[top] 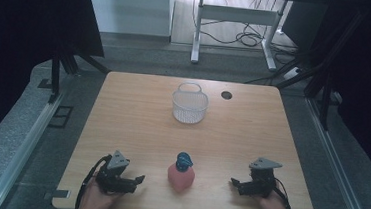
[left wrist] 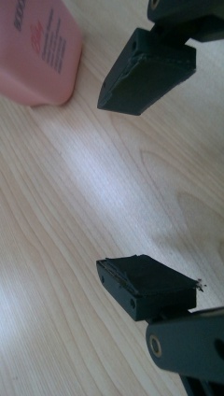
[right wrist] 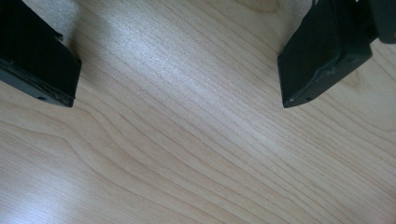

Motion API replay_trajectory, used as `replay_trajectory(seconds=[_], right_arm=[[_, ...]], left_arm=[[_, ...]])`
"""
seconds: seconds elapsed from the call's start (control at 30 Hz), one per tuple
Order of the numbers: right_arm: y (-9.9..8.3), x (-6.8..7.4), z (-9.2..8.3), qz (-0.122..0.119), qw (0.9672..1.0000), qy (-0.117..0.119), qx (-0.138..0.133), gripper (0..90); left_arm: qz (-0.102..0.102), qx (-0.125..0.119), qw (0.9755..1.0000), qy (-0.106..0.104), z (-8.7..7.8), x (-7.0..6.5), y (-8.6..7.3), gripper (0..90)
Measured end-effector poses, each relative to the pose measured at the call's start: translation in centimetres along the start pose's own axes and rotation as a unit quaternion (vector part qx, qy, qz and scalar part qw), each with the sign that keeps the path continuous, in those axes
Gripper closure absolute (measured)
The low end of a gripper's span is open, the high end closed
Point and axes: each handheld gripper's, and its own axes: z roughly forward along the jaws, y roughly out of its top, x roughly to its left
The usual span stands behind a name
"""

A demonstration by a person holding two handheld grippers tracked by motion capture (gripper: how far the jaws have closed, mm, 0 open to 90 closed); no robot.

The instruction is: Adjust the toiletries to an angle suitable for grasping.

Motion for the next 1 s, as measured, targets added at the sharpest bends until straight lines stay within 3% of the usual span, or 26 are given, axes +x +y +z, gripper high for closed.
replay_trajectory(seconds=[0.4,0.8,1.0], right_arm=[[0.0,0.0,0.0,0.0,1.0,0.0,0.0,0.0],[0.0,0.0,0.0,0.0,1.0,0.0,0.0,0.0],[0.0,0.0,0.0,0.0,1.0,0.0,0.0,0.0]], left_arm=[[0.032,-0.002,0.9989,-0.034,-0.9,-1.6,1.4,20.0],[0.07,-0.014,0.9943,-0.08,-1.6,-3.6,4.3,21.5],[0.079,-0.02,0.9923,-0.093,-1.4,-4.2,5.4,22.4]])
